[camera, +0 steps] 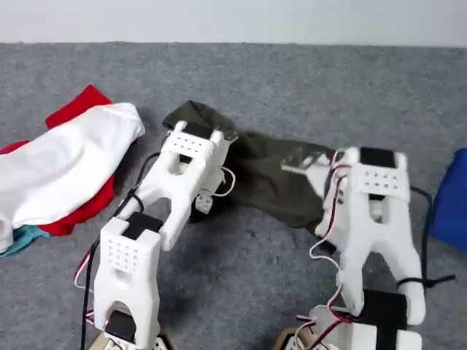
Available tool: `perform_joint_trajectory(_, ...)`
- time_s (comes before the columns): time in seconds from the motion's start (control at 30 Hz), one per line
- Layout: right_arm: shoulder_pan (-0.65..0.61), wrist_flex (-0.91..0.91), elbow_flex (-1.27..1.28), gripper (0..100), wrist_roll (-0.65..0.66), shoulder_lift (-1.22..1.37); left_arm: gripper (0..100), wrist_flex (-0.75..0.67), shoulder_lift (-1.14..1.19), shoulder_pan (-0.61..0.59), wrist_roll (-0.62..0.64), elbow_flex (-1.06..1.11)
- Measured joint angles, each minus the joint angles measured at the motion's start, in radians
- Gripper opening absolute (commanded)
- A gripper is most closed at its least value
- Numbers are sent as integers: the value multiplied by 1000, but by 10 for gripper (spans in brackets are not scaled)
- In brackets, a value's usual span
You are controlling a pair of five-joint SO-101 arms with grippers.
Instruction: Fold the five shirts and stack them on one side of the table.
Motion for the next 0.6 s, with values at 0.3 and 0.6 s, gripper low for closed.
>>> perform_joint_trajectory(0.3,-8,-330,126,217,-38,140,12,23,0,-9,0,0)
perform_joint_trajectory(0.6,-8,-396,-100,6,-203,400,12,23,0,-9,0,0)
